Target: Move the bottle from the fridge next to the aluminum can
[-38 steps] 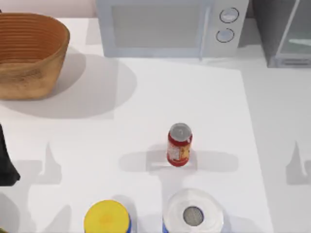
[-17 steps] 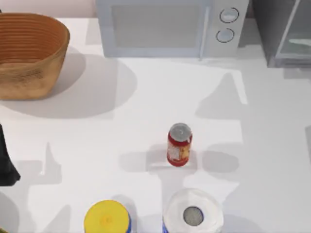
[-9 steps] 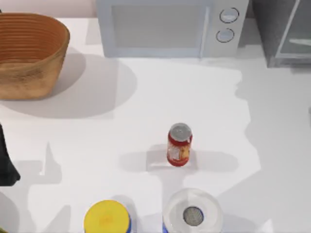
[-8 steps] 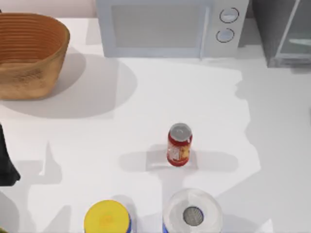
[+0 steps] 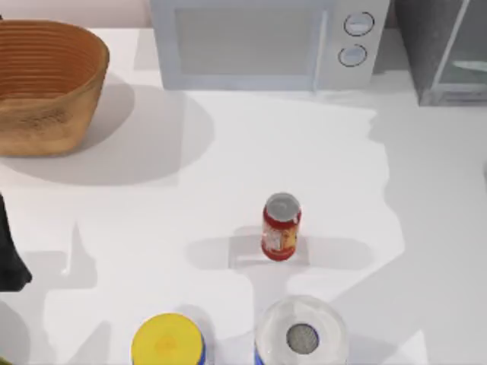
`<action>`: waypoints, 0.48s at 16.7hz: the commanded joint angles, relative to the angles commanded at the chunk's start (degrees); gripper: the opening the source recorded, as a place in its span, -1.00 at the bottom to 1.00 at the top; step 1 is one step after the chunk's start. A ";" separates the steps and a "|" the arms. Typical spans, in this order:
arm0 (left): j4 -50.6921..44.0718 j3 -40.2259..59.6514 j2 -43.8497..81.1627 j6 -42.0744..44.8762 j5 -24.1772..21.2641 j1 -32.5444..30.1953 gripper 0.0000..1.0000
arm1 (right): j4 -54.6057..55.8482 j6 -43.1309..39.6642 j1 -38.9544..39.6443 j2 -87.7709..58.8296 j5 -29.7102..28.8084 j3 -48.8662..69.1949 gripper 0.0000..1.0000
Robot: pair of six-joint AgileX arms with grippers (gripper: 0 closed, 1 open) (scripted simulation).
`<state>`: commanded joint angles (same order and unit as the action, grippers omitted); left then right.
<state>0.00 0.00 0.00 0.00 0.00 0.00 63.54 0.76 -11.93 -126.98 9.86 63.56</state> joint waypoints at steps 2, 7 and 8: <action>0.00 0.00 0.00 0.00 0.00 0.00 1.00 | -2.05 -0.02 0.29 -2.17 -0.31 4.26 1.00; 0.00 0.00 0.00 0.00 0.00 0.00 1.00 | -5.77 -0.06 0.83 -5.78 -0.88 11.55 1.00; 0.00 0.00 0.00 0.00 0.00 0.00 1.00 | -5.79 -0.06 0.84 -5.80 -0.89 11.59 1.00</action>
<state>0.00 0.00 0.00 0.00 0.00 0.00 57.75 0.70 -11.10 -132.79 8.98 75.15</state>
